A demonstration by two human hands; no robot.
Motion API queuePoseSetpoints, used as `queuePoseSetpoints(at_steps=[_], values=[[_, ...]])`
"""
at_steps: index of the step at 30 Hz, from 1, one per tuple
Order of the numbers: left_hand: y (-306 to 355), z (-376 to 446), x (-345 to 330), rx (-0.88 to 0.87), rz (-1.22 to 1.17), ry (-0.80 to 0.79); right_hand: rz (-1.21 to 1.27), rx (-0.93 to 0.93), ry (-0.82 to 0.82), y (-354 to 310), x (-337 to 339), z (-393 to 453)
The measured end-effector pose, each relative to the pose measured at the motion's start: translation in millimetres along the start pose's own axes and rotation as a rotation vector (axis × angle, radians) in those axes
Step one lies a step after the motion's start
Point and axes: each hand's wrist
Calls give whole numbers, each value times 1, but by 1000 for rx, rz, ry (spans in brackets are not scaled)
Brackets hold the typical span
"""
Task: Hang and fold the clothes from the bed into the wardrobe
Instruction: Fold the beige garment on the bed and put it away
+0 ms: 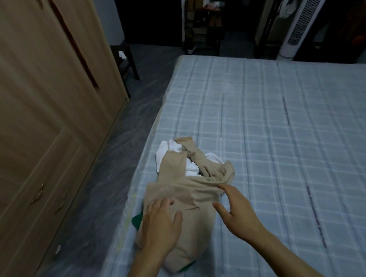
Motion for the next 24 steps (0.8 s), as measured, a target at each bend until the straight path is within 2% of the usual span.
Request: queuePoseSetpoints(at_steps=[5,12,19,24], values=[[-28,54,-14,-6,60,-69,29,-10,-37,12,-29,50],[-60,121,-41,-23,132,-142,-61,-34,-134,49,-75,116],[-78,159,-71,-71,290,-286,-332,-30,-334,77,-107,151],[-81,164,-84,-78,458,-307,-346,-45,-253,92,-115,147]])
Point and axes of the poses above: each hand's wrist, its own z-axis towards the middle knuckle, its own x-axis out of the back of the hand, y = z × x, and after that the axes turned 4 degrees about z, right-handed
